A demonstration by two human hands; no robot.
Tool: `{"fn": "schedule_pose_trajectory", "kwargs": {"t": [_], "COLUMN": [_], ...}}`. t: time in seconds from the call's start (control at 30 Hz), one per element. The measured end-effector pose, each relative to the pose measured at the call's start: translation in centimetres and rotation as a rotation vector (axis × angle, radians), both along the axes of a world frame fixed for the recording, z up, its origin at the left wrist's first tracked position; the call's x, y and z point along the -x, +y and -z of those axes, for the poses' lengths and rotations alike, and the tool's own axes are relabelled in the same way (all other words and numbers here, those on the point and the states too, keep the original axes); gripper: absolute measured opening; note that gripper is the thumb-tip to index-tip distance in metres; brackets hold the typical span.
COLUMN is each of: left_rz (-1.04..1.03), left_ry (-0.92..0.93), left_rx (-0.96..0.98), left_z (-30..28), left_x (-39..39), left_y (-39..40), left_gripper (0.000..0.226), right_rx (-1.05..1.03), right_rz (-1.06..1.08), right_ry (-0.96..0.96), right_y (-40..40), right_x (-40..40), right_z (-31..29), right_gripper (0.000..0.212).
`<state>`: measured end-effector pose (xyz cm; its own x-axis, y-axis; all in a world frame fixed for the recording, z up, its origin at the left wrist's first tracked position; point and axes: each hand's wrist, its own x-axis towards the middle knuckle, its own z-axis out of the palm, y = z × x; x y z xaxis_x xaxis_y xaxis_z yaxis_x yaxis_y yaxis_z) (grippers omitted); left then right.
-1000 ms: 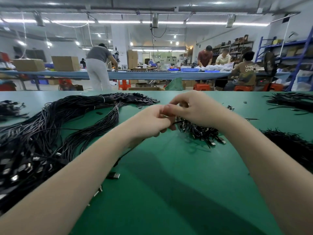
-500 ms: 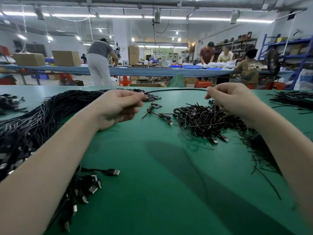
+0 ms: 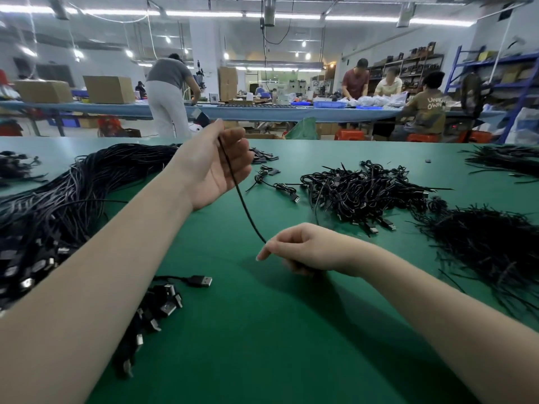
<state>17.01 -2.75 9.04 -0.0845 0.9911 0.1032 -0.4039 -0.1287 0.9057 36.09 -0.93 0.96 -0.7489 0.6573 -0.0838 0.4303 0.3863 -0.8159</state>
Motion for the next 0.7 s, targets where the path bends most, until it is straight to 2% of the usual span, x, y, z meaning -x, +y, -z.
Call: {"fn": "schedule_pose_trajectory", "kwargs": {"t": [0.07,0.13,0.2,0.27,0.3,0.33,0.37,0.43,0.53,0.63,0.7], "left_rz": [0.110,0.320,0.510,0.606,0.581,0.516,0.427,0.258,0.145,0.210,0.337], "left_ry": [-0.039,0.082,0.478,0.895,0.987,0.996,0.942,0.720,0.229,-0.130,-0.176], "left_rx": [-0.014,0.031,0.133,0.258,0.306,0.331,0.324,0.255,0.106,-0.063,-0.132], "left_z": [-0.1,-0.1,0.4,1.6,2.3,3.0,3.6,4.0,2.6,0.7,-0.4], "left_x": [-0.2,-0.2,-0.5,-1.6,-2.2,-2.8,-3.3,-3.4,-2.7,-1.4,-0.3], "left_y": [-0.6,-1.3,-1.6,-1.3,-1.0,-0.7,-0.4,0.0,0.3,-0.5,-1.5], "left_gripper": [0.047,0.051,0.048,0.053,0.055,0.054,0.049,0.041,0.045,0.049,0.046], "right_rx": [0.004,-0.038,-0.060,-0.062,-0.083,-0.116,-0.153,-0.169,0.014,0.110,0.058], "right_rz": [0.102,0.263,0.402,0.456,0.458,0.448,0.429,0.356,0.123,-0.060,0.035], "right_ry": [0.042,0.084,0.154,0.244,0.276,0.301,0.322,0.374,0.434,0.224,0.088], "right_y": [0.3,0.8,1.4,1.6,1.6,1.5,1.2,0.6,0.0,0.0,0.4], "right_x": [-0.2,-0.8,-1.3,-1.6,-1.6,-1.4,-1.1,-0.1,0.6,0.2,-0.5], "right_z": [0.4,0.4,-0.1,-1.1,-1.6,-2.1,-2.5,-2.8,-2.2,-0.9,-0.5], "right_gripper": [0.025,0.029,0.034,0.036,0.036,0.035,0.034,0.032,0.029,0.029,0.030]}}
